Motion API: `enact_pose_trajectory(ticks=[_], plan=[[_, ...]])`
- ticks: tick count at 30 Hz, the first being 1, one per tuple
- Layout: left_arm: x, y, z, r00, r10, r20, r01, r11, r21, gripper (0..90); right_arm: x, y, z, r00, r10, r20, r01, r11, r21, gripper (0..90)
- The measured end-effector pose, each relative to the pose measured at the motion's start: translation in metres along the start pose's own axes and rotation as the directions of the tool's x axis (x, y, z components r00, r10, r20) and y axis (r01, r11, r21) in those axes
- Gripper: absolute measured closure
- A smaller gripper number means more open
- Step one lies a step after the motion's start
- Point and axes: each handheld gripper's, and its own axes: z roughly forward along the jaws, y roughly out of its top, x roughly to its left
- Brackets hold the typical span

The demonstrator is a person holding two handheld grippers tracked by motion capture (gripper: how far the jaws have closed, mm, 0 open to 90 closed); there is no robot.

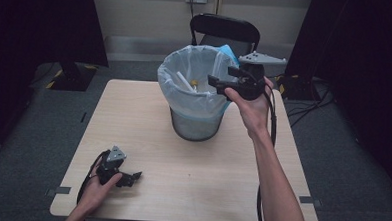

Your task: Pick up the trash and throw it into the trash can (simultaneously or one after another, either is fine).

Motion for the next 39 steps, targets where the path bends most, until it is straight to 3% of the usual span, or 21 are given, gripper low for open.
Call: enact_pose_trajectory(ticks=[2,12,22,39], plan=[[0.000,0.000,0.000,1.0000,0.000,0.001,0.000,1.0000,0.000,1.0,0.001,-0.004,-0.005,0.9999,0.007,-0.013,-0.007,1.000,0.000,20.9],[0.000,0.000,0.000,1.0000,0.000,0.000,0.000,1.0000,0.000,1.0,0.003,-0.023,-0.024,0.9998,0.014,0.011,-0.014,1.000,-0.005,18.4],[0.000,0.000,0.000,1.0000,0.000,0.001,0.000,1.0000,0.000,1.0,-0.006,-0.051,-0.036,0.9980,0.046,0.042,-0.046,0.999,0.002,17.0],[0.000,0.000,0.000,1.0000,0.000,0.001,0.000,1.0000,0.000,1.0,-0.009,-0.106,-0.050,0.9933,0.069,0.092,-0.077,0.994,0.081,16.5]])
